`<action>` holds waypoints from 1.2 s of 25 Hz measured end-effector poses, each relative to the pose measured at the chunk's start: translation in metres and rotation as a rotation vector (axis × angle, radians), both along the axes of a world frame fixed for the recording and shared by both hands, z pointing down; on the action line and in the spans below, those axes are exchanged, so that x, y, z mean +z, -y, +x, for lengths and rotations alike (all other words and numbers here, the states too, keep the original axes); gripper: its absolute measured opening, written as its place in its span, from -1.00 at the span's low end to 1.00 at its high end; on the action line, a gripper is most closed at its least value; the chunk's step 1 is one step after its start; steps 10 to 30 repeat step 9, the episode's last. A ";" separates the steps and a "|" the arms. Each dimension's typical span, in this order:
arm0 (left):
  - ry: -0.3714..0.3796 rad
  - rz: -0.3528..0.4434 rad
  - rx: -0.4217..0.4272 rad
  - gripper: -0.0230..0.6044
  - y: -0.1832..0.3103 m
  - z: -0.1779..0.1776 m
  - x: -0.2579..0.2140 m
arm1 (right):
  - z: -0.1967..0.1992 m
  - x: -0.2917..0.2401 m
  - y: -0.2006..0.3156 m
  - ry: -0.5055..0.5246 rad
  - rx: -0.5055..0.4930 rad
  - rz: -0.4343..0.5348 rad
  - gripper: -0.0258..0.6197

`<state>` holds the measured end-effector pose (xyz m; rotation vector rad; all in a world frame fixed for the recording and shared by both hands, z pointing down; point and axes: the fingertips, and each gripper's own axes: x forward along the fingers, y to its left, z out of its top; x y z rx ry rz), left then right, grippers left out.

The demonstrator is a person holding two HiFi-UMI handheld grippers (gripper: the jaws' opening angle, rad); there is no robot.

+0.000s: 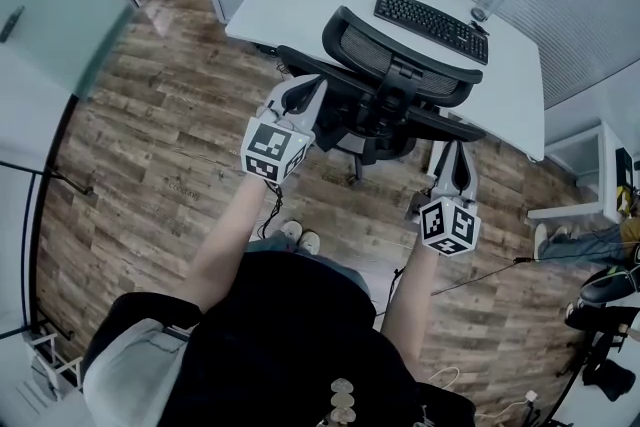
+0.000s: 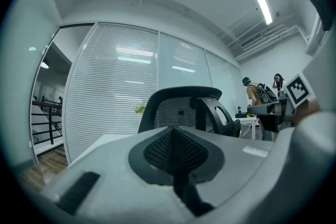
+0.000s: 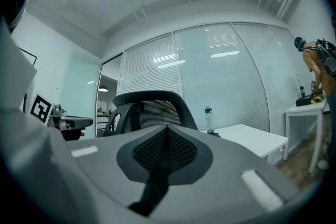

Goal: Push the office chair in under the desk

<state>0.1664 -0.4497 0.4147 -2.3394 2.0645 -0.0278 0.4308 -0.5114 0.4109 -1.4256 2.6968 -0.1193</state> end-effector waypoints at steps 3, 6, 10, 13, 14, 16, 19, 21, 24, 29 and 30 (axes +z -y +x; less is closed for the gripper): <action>-0.011 -0.002 0.004 -0.90 0.001 0.000 0.001 | -0.001 0.001 0.002 -0.004 -0.004 -0.002 -0.89; -0.011 -0.006 0.000 -0.90 0.000 -0.002 0.002 | -0.002 0.002 0.002 -0.004 -0.006 -0.004 -0.89; -0.009 -0.007 -0.005 -0.90 0.000 -0.003 0.002 | -0.002 0.002 0.002 -0.004 -0.007 -0.004 -0.89; -0.009 -0.007 -0.005 -0.90 0.000 -0.003 0.002 | -0.002 0.002 0.002 -0.004 -0.007 -0.004 -0.89; -0.009 -0.007 -0.005 -0.90 0.000 -0.003 0.002 | -0.002 0.002 0.002 -0.004 -0.007 -0.004 -0.89; -0.009 -0.007 -0.005 -0.90 0.000 -0.003 0.002 | -0.002 0.002 0.002 -0.004 -0.007 -0.004 -0.89; -0.009 -0.007 -0.005 -0.90 0.000 -0.003 0.002 | -0.002 0.002 0.002 -0.004 -0.007 -0.004 -0.89; -0.009 -0.007 -0.005 -0.90 0.000 -0.003 0.002 | -0.002 0.002 0.002 -0.004 -0.007 -0.004 -0.89; -0.009 -0.007 -0.005 -0.90 0.000 -0.003 0.002 | -0.002 0.002 0.002 -0.004 -0.007 -0.004 -0.89; -0.009 -0.007 -0.005 -0.90 0.000 -0.003 0.002 | -0.002 0.002 0.002 -0.004 -0.007 -0.004 -0.89; -0.009 -0.007 -0.005 -0.90 0.000 -0.003 0.002 | -0.002 0.002 0.002 -0.004 -0.007 -0.004 -0.89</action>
